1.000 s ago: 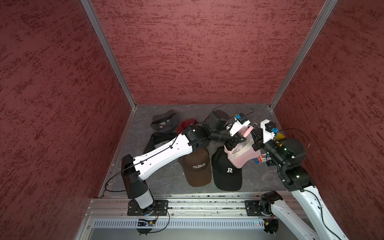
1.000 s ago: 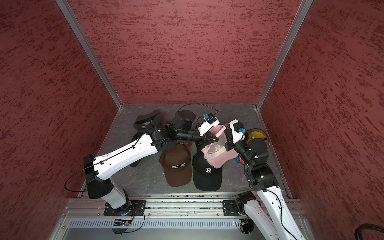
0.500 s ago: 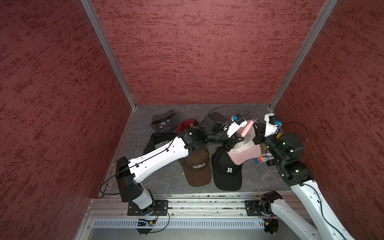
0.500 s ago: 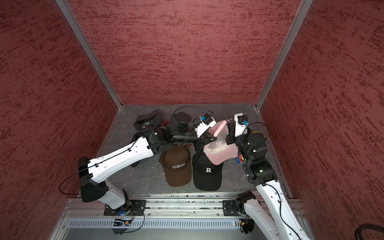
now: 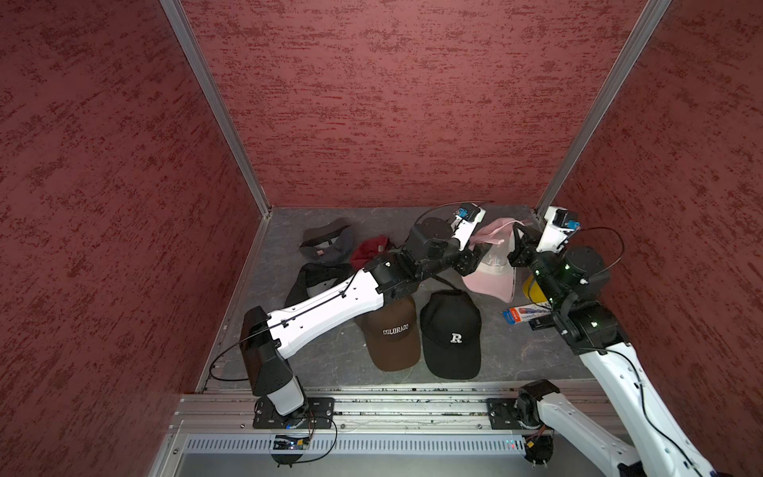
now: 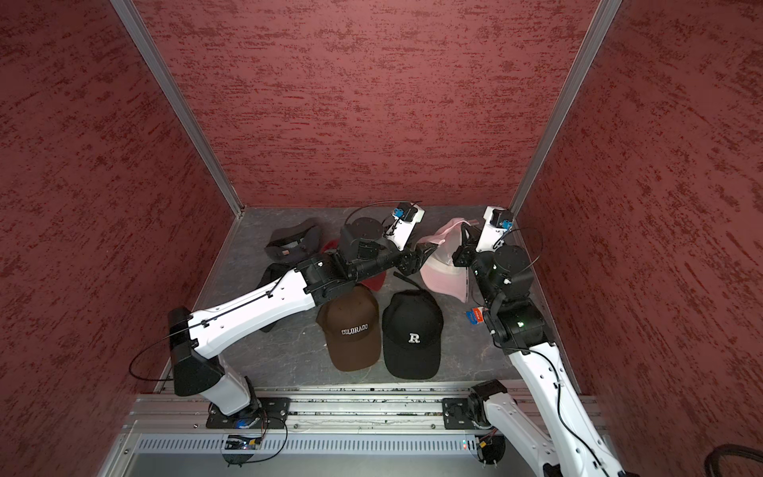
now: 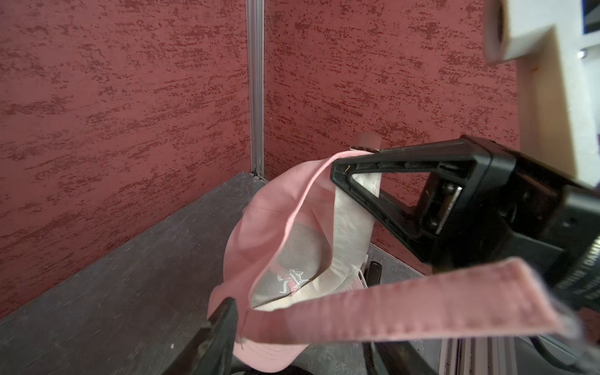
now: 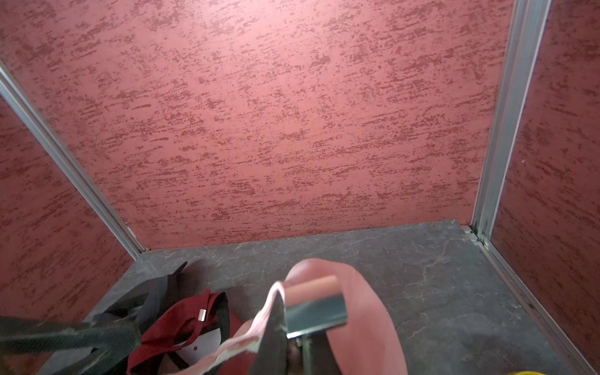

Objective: Open the adjustable buckle of the baseball cap
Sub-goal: Pull the adjustable strap on the baseball cap, then place the baseball cap at the center of the board.

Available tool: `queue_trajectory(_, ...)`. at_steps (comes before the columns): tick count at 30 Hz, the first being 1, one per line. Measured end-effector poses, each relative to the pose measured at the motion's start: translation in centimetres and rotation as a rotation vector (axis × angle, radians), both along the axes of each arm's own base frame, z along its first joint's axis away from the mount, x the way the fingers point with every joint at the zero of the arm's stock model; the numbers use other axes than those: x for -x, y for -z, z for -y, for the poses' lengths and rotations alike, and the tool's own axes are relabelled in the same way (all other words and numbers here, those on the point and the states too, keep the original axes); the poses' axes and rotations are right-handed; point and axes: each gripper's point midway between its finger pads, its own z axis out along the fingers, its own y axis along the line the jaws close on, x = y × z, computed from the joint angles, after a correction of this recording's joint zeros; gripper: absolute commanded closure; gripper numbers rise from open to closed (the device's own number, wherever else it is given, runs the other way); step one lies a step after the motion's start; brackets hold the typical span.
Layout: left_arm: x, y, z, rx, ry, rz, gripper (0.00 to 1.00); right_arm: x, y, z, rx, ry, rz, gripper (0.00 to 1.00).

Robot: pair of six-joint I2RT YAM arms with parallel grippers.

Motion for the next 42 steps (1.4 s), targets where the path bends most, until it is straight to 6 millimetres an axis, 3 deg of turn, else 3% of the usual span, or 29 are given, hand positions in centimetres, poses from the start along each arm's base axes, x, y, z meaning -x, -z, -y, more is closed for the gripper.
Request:
queue_trajectory(8,2.8,-1.0,2.1,0.043,-0.048,0.096,0.33,-1.0,-1.5,0.9,-0.079,0.070,0.005,0.99)
queue_trajectory(15,3.7,1.8,4.2,0.037,-0.031,0.115,0.27,-1.8,-1.3,1.0,-0.114,0.090,-0.012,1.00)
queue_trajectory(27,2.7,8.0,7.9,0.050,-0.006,0.026,0.20,-1.7,-2.0,1.2,-0.161,0.097,0.002,1.00)
queue_trajectory(33,0.8,11.4,9.1,0.038,-0.017,-0.037,0.21,-1.6,-2.1,1.2,-0.177,0.097,0.005,1.00)
queue_trajectory(42,-0.8,11.9,9.8,0.061,-0.003,-0.085,0.23,-1.1,-2.6,1.3,-0.208,0.096,0.017,1.00)
